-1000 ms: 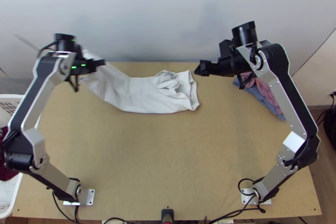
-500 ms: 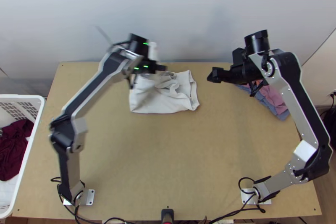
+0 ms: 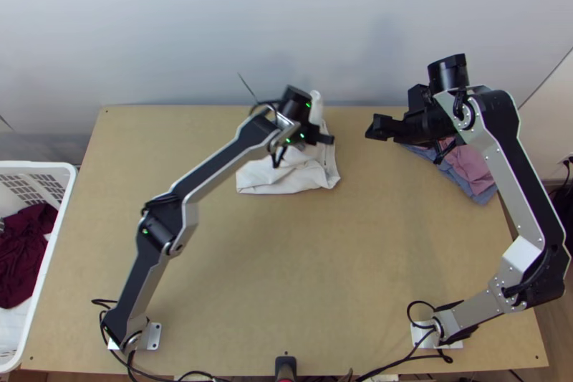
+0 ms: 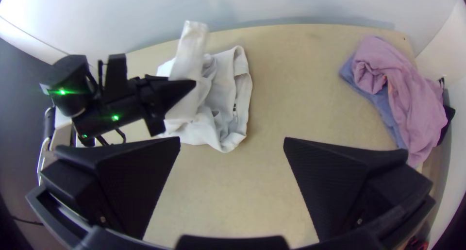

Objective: Fold the t-shirt

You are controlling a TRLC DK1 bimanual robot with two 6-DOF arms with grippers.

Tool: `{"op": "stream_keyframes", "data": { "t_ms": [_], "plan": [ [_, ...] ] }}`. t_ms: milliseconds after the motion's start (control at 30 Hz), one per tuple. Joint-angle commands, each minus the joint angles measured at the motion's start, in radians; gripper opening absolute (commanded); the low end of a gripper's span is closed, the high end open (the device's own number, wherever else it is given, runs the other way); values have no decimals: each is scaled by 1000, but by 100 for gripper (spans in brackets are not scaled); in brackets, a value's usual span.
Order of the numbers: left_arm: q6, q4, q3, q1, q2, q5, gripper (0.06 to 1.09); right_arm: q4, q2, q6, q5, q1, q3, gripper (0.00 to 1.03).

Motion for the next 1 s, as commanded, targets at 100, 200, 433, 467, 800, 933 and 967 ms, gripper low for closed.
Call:
{"op": "stream_keyframes", "data": {
  "t_ms": [100, 200, 433, 467, 800, 933, 967],
  "plan": [
    [-41, 24, 10, -38, 90, 7, 83, 7, 26, 5, 4, -17, 3, 99],
    [-65, 1, 13, -30, 50, 10, 104, 9, 28, 5, 4, -18, -7, 99],
    [-75, -187, -7, 89, -126, 12, 104, 36, 46, -7, 3, 8, -23, 99],
    [-61, -209, -32, 115, -149, 10, 104, 56, 51, -7, 3, 23, -23, 99],
    [-29, -356, -228, 306, -440, 35, 104, 243, 301, 57, 1, 224, 75, 99],
    [-33, -381, -289, 344, -548, 35, 104, 248, 453, 56, 3, 290, 144, 99],
    [-35, -384, -308, 350, -571, 35, 104, 252, 474, 56, 3, 302, 144, 99]
  ]
}}
